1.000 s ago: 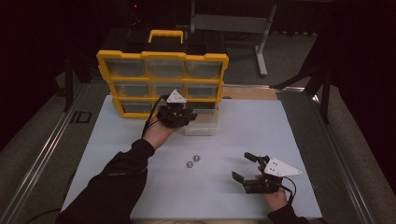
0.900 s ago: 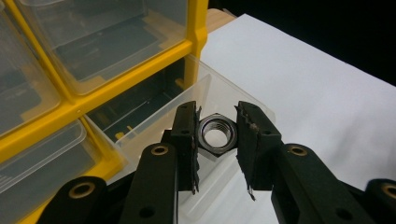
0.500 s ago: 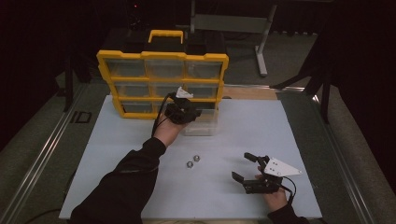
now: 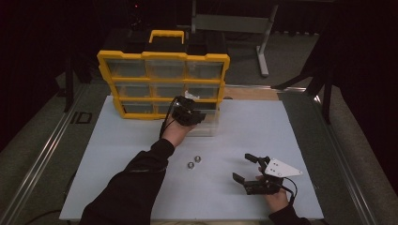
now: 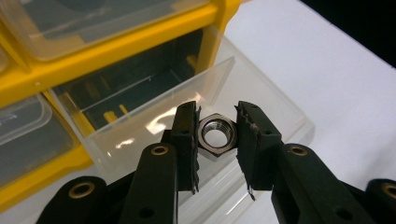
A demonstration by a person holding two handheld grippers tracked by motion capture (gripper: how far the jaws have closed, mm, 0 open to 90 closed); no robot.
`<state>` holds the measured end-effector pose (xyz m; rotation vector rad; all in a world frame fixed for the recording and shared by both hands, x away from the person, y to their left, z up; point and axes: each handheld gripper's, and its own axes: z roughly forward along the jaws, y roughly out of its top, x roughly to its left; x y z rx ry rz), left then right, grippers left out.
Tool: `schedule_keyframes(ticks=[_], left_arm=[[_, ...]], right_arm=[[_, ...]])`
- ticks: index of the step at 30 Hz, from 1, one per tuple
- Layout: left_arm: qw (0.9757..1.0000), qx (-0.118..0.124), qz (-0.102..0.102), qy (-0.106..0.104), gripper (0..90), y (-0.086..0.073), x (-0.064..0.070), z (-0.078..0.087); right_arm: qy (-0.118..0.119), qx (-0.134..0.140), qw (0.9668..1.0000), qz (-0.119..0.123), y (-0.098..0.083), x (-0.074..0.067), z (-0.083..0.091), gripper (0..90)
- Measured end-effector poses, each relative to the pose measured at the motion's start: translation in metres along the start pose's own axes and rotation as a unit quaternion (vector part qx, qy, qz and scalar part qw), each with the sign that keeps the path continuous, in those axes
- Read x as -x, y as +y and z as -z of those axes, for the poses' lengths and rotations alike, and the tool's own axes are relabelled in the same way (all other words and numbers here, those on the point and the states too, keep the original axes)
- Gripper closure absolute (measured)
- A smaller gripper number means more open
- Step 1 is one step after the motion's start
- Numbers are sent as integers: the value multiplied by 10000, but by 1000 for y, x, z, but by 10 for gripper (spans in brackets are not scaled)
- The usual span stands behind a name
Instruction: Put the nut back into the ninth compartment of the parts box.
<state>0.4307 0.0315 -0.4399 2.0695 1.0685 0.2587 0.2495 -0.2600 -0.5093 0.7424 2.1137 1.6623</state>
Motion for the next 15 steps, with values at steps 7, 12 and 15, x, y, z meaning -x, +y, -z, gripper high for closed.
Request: schedule_keyframes(ticks=[7,12,15], left_arm=[[9992,-343,213,-50,688,-1,-4,-11],[9979,-510,409,-6,682,1,-7,-14],[9976,-534,430,-25,681,2,-7,-14]], right_arm=[[9,-1,10000,-7,0,1,0,134],[17,-13,10000,-4,0,0,0,134],[21,-20,10000,-6,0,0,0,134]])
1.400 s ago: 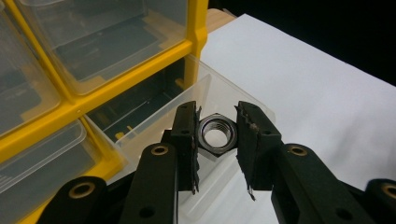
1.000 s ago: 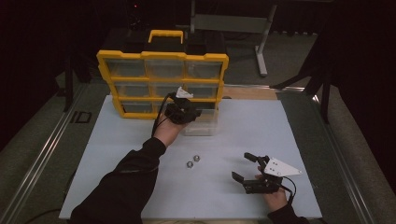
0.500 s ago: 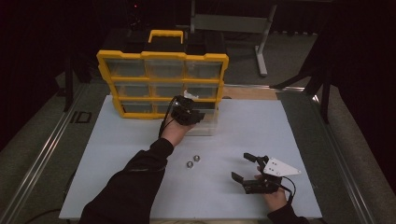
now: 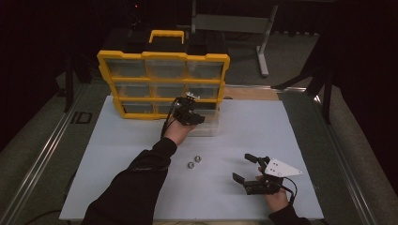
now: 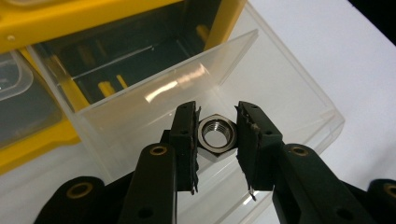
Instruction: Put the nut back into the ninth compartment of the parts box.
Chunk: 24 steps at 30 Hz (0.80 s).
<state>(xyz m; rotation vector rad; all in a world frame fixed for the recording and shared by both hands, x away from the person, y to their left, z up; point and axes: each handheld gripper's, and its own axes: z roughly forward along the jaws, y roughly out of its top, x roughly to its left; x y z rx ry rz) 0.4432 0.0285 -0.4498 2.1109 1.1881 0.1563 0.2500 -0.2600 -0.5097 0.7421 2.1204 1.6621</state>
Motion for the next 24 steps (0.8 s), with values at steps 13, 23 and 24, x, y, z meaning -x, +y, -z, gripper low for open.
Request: schedule_keyframes(ticks=[13,23,24], left_arm=[[9995,239,-152,-102,140,12,5,21],[9989,233,-334,-252,0,8,9,33],[9984,274,-370,-317,0,7,8,37]], right_arm=[[5,4,10000,7,0,0,0,134],[-7,-2,10000,-2,0,0,0,134],[-6,-3,10000,-7,0,0,0,134]])
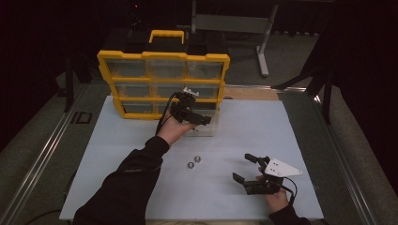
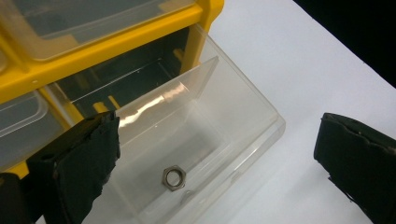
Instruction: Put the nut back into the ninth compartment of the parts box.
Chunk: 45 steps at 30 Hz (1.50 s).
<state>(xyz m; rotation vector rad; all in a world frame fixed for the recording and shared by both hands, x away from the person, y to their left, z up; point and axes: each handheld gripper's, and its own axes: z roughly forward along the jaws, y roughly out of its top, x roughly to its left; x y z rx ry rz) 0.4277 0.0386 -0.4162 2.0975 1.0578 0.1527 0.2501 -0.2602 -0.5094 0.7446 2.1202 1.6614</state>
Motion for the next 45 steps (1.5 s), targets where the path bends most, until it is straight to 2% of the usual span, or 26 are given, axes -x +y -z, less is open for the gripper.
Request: schedule_keyframes(ticks=[5,13,18,22,34,41,45], left_arm=[[9999,159,-53,-38,0,-5,-1,12],[9992,265,-222,-178,0,-18,-5,29],[9981,267,-455,-311,0,-30,-5,35],[9973,319,-558,-367,0,-40,-2,41],[9958,261,-758,-443,0,-67,7,54],[9940,199,-909,-571,0,-79,14,54],[9926,72,-1002,-684,0,-90,16,49]], right_arm=[[3,1,10000,7,0,0,0,134],[0,-1,10000,10,0,0,0,134],[9,3,10000,27,1,-1,0,135],[8,-2,10000,24,1,-1,0,134],[16,-5,10000,31,1,-1,-1,134],[19,-8,10000,38,1,-1,-1,135],[16,0,10000,32,1,-1,-1,134]])
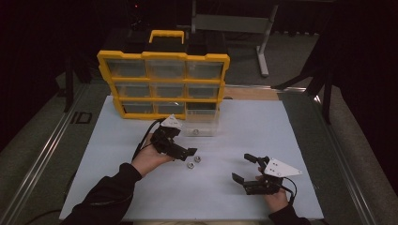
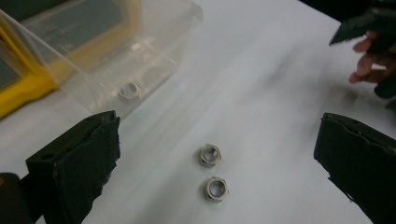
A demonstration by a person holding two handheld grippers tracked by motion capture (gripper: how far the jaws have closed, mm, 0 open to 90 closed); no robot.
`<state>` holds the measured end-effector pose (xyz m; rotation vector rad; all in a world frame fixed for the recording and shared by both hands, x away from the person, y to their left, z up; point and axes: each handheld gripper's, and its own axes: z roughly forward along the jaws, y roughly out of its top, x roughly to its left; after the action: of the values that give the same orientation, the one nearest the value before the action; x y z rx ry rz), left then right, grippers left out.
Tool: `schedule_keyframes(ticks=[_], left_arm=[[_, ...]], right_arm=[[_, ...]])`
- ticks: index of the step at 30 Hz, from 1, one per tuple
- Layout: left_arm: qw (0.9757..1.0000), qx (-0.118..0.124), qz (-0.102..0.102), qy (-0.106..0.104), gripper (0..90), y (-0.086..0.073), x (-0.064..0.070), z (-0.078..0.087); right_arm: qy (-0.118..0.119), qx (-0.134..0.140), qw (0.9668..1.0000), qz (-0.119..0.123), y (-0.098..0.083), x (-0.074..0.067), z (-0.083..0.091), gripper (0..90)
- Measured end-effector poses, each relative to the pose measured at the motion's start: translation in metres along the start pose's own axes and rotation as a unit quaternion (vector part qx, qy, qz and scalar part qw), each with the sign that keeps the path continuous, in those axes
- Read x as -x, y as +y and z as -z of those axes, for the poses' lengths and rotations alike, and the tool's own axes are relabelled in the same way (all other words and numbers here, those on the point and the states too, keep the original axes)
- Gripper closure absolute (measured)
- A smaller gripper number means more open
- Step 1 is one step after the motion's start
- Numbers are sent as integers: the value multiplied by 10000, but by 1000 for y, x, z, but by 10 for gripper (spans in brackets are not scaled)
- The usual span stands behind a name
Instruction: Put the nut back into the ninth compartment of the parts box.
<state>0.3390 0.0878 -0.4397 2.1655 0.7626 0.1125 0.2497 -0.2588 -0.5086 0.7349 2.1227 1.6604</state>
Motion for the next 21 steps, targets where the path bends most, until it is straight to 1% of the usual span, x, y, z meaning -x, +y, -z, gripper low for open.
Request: schedule_keyframes(ticks=[3,7,10,11,12,13,14,16,19,21], left_arm=[[10000,-23,-36,-45,1,-6,2,-4],[9999,-7,-38,-166,3,-14,4,-9],[9995,-107,-171,-226,3,-20,7,-15],[9995,-107,-171,-226,3,-20,7,-15],[9993,-159,-263,-216,4,-23,9,-19],[9992,-176,-312,-204,8,-24,9,-20],[9990,-213,-336,-192,30,-26,9,-22],[9989,-225,-350,-215,36,-26,9,-23],[9983,-327,-425,-244,56,-32,9,-29],[9979,-378,-441,-286,84,-36,9,-33]], right_arm=[[-3,-1,10000,-4,0,0,0,134],[-3,-5,10000,-8,0,0,0,134],[2,-5,10000,-7,0,0,-1,134],[2,-5,10000,-7,0,0,-1,134],[10,-10,10000,-17,0,0,-1,134],[9,-14,10000,-25,0,0,-1,134],[7,-18,10000,-24,0,0,-1,134],[7,-23,10000,-18,0,0,-1,134],[12,-15,10000,-12,0,0,-1,134],[13,-15,10000,-25,0,0,-1,134]])
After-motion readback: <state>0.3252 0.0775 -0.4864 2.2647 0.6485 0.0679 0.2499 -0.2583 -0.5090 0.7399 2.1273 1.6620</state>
